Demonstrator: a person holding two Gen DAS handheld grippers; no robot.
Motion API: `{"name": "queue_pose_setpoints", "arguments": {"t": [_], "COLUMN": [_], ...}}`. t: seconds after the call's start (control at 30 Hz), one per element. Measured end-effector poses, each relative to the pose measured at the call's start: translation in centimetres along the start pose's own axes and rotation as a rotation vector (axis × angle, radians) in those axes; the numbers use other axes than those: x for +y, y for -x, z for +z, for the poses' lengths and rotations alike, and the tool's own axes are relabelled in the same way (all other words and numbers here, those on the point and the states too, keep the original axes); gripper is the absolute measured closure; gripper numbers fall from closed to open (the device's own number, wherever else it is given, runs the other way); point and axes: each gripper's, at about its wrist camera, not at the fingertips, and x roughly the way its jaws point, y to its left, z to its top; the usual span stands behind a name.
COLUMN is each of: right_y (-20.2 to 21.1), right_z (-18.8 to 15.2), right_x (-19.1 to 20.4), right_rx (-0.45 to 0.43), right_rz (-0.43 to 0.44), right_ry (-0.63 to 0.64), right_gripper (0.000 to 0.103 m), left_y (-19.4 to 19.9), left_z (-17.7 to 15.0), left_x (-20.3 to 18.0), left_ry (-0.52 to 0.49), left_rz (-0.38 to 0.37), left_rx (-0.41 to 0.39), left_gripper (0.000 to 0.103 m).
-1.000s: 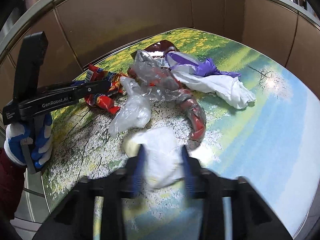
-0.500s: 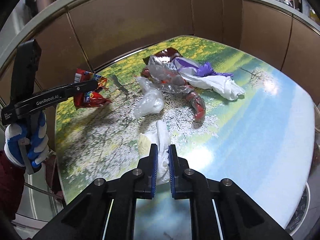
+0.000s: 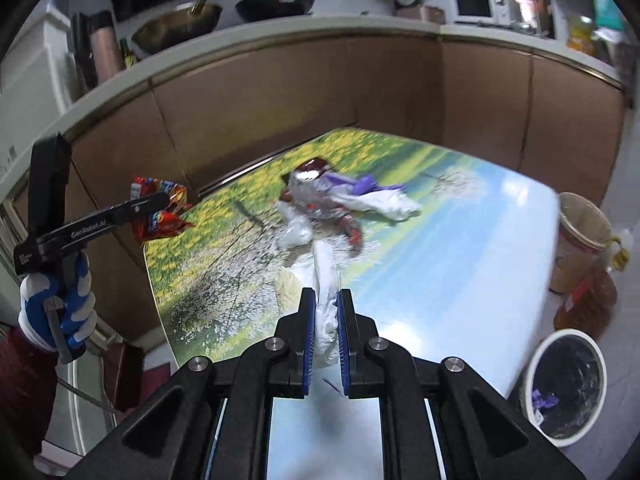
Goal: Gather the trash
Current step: 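Carry the chip bag and white plastic over the white bin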
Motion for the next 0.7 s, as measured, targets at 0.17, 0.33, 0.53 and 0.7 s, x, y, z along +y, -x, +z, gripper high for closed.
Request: {"name": "queue_pose_setpoints", "arguments": {"t": [0.17, 0.33, 0.53, 0.7], "right_y": [4.3, 8.8, 11.8, 12.1], "right_z": [-1.3, -2.9, -4.6, -6.3], "right_x": [-2.5, -5.2, -10.0, -14.4], "right_rx": [-0.066, -0.136, -0.185, -0.185], "right_rz": [-0.049, -0.133, -0.228, -0.324], "right_ry": [-0.070, -0.128, -0.244, -0.341], "right_gripper": [0.092, 0.092, 0.093, 0.093], "left_y": [0.7, 0.2, -1.7, -4.9], "left_z": [0.2, 0.1, -0.1, 0.0], "left_x": [-3.3, -6.6, -11.3, -17.3], "left_ry": [-0.025, -0.056, -0.097, -0.179], "left_rz": [-0.052, -0.101, -0.169, -0.243], "left_rx": [-0.016, -0.003, 0.042, 0.107], "left_gripper": [0.092, 0.092, 0.092, 0.092]}}
